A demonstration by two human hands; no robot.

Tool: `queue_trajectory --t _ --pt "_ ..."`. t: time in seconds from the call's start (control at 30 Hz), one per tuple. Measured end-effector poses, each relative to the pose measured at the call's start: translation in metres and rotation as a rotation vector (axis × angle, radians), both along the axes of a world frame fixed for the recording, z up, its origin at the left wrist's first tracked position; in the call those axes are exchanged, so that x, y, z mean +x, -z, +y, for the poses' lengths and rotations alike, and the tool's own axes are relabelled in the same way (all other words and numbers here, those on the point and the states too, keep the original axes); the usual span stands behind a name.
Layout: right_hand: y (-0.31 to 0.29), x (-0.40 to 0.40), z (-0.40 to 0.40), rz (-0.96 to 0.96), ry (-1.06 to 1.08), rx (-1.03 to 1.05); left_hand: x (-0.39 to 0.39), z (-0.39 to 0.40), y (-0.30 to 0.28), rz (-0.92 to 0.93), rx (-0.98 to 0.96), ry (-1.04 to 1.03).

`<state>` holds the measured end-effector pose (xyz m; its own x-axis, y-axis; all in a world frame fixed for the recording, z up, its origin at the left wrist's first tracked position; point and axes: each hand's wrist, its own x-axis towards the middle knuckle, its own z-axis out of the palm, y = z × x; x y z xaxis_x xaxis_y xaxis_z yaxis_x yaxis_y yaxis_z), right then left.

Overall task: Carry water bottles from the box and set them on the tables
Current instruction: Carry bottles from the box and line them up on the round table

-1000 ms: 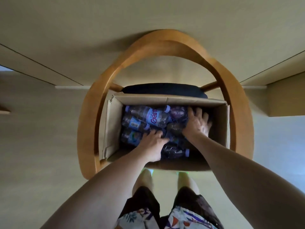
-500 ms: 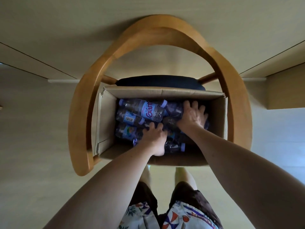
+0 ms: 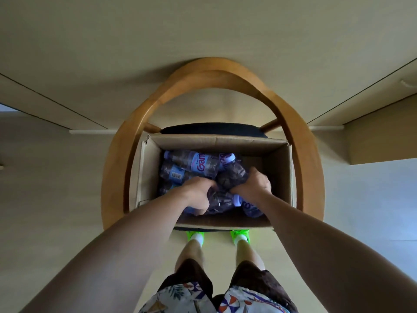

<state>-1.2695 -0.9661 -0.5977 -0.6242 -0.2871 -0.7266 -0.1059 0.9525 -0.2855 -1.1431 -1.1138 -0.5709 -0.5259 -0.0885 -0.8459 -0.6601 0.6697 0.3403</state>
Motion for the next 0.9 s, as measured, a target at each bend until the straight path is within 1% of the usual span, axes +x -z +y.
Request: queue_trajectory --t 0.07,0.13,0.23,0.3,0.4,0.57,0.63,0.77,0.83,0.9 --pt "-0.011 -0.006 0.000 0.008 0.096 -0.021 -0.005 -0.008 -0.017 -0.033 0.045 -0.042" --pt "-0.025 -0.013 -0.001 0.012 0.166 -0.051 -0.009 -0.013 -0.033 -0.061 0.093 -0.133" --pt "-0.053 -0.027 -0.004 0.008 0.200 -0.114 -0.013 -0.016 -0.065 -0.077 0.152 -0.266" --pt "-0.077 -0.037 -0.006 0.007 0.196 -0.162 -0.017 -0.018 -0.088 -0.071 0.229 -0.369" --pt "-0.117 -0.047 -0.007 -0.005 0.227 -0.233 -0.024 -0.026 -0.126 -0.044 0.375 -0.532" --pt "-0.174 -0.056 0.000 0.036 0.293 -0.281 -0.049 -0.039 -0.176 0.101 0.585 -0.716" --pt "-0.191 -0.055 0.005 0.031 0.390 -0.356 -0.062 -0.040 -0.194 0.157 0.639 -0.720" --pt "-0.220 -0.050 0.029 -0.073 0.738 -0.612 -0.088 -0.032 -0.217 0.266 0.759 -0.684" --pt "-0.236 -0.044 0.050 -0.135 0.910 -0.788 -0.102 -0.018 -0.228 0.281 0.836 -0.629" --pt "-0.253 -0.036 0.077 -0.171 1.009 -0.945 -0.117 0.006 -0.244 0.282 0.884 -0.536"
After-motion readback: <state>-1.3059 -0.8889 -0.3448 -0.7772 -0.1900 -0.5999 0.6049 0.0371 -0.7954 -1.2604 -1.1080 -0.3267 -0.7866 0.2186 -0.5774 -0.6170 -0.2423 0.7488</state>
